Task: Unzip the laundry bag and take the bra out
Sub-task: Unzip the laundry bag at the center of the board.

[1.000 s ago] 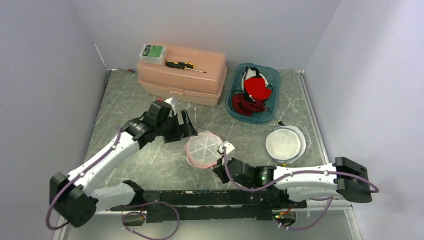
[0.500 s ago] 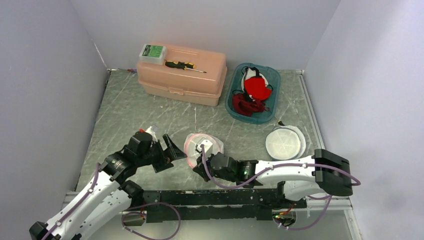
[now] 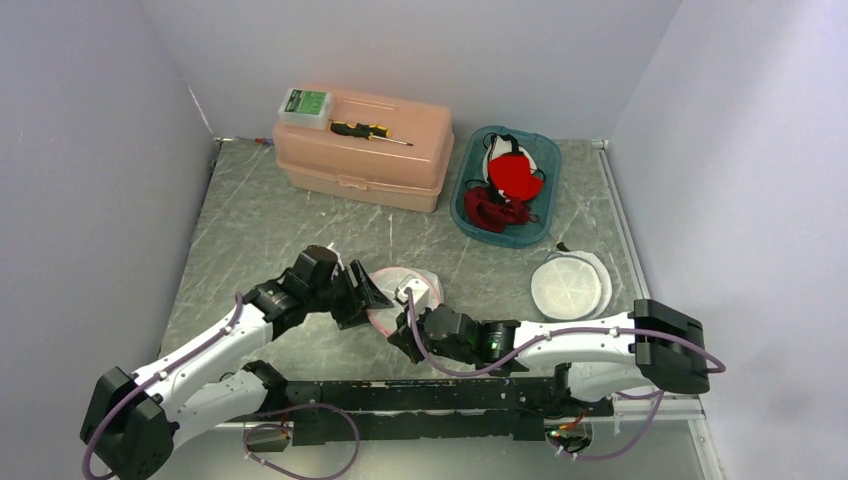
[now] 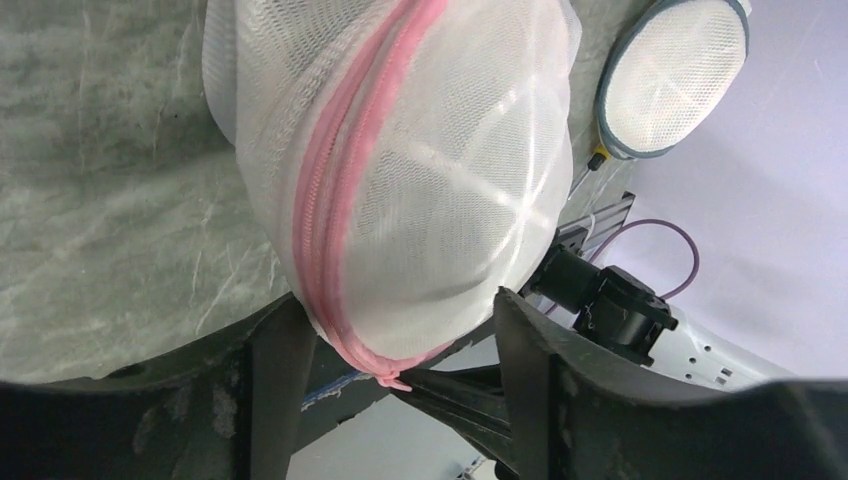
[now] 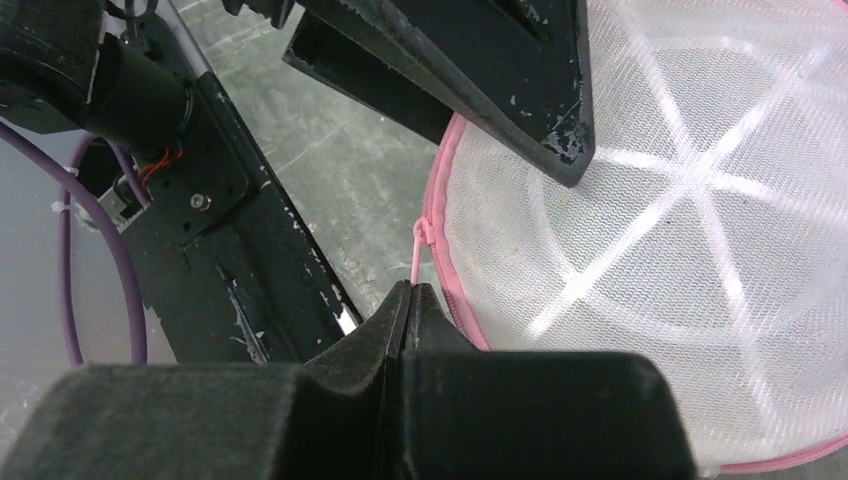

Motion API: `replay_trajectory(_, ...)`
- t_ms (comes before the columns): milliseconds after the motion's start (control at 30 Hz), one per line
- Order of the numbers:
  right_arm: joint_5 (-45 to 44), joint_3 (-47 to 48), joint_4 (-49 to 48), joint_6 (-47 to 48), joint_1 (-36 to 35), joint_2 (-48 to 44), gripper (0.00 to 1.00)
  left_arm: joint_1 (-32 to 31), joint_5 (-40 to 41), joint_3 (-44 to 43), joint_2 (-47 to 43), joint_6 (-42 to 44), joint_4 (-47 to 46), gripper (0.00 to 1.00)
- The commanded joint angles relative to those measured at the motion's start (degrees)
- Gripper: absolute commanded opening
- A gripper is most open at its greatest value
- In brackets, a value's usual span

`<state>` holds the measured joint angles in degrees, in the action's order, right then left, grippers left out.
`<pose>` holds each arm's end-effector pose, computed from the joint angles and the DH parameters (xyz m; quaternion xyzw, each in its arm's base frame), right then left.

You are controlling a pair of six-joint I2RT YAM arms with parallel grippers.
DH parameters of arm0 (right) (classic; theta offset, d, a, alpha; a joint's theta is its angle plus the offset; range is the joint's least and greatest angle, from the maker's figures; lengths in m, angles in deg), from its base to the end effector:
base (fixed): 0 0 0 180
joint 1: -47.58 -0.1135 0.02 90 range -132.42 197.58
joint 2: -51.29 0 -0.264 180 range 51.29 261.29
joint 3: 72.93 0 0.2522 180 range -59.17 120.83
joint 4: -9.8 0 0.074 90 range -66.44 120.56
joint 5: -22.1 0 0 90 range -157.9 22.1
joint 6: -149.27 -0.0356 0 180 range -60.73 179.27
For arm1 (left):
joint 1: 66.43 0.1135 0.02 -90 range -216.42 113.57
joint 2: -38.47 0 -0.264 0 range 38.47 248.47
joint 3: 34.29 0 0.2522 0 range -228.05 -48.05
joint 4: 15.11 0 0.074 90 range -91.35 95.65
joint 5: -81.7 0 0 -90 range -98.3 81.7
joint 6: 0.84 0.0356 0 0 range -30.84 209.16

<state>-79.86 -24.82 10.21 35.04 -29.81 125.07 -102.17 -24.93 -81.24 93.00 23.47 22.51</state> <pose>0.0664 0.2632 0.2099 -0.3282 0.7793 0.3522 0.4012 0.1507 -0.1210 0.2185 -0.1832 0.8980 -0.3765 0.1353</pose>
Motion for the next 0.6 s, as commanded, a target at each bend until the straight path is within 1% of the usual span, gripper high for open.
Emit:
replay_trajectory(0,-1.4,-0.4,-0.9,-0.9,0.1,-2.3,0.0,-0.3,1.0,-1.7,-0.1,1.3,-3.9,0.62)
replay_trajectory(33,-1.6,-0.5,-0.8,-1.1,0.1,-2.5,0.0,-0.3,1.3,-1.6,-0.1,1.4,-3.9,0.55)
replay_trajectory(67,-1.7,-0.8,-0.7,-1.3,0.1,-2.8,0.0,-0.3,1.7,-1.6,0.0,1.6,-3.9,0.51)
replay_trajectory(100,-1.8,-1.0,-0.5,-1.5,0.2,-3.0,0.0,-0.3,1.9,-1.6,0.3,1.7,-3.9,0.44)
replay_trajectory(300,-3.2,-2.4,1.9,-2.7,0.1,-5.9,0.0,-0.3,2.9,-1.8,1.7,2.3,-4.6,0.15)
replay_trajectory(367,-4.0,-3.1,3.0,-3.1,0.1,-7.3,0.0,-0.3,3.2,-1.7,2.0,2.2,-4.9,0.07)
replay_trajectory(400,-4.3,-3.5,3.5,-3.5,0.1,-8.1,0.0,-0.3,3.3,-1.8,2.1,2.1,-5.0,0.04)
replay_trajectory(433,-4.5,-4.0,4.1,-3.8,0.1,-8.9,0.0,-0.3,3.5,-1.8,2.2,2.1,-5.0,0.03)
replay_trajectory(567,-5.6,-6.2,6.6,-5.2,0.1,-12.2,0.0,-0.3,4.3,-2.0,2.2,1.9,-4.7,0.03)
